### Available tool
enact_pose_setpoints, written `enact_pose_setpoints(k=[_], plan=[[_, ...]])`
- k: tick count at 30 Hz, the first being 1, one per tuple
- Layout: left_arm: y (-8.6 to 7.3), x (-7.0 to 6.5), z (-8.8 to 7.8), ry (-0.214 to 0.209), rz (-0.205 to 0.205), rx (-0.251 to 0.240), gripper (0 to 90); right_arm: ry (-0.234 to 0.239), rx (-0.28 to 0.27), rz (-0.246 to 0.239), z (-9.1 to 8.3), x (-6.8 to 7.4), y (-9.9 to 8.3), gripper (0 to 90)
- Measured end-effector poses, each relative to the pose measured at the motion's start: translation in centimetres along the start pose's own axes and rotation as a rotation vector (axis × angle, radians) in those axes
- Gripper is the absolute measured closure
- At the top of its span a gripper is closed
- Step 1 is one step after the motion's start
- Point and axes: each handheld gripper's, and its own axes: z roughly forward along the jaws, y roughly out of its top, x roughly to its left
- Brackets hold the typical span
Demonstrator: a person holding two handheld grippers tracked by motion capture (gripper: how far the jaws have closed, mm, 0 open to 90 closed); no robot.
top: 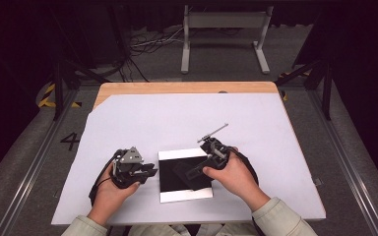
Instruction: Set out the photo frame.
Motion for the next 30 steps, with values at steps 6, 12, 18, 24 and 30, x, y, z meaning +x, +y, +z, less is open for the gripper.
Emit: enact_pose_setpoints(k=[6,12,18,24,30], plan=[[0.0,0.1,-0.1,0.004,-0.003,-0.007,74.6,0.01,-0.008,-0.046,-0.6,0.5,-0.2,63.7],[0.0,0.2,-0.4,0.011,-0.006,-0.02,74.6,0.035,-0.007,-0.072,-1.1,0.8,-0.5,69.4],[0.0,0.4,-1.2,0.013,-0.017,-0.064,74.0,0.043,-0.008,-0.105,-1.4,1.0,-0.8,72.8],[0.0,0.6,-2.1,-0.013,-0.012,-0.134,73.7,0.103,-0.03,-0.084,-1.7,0.8,-1.3,78.1],[0.1,0.3,-2.8,-0.018,-0.004,-0.193,73.3,0.183,-0.086,-0.068,-2.4,0.6,-1.8,83.8]])
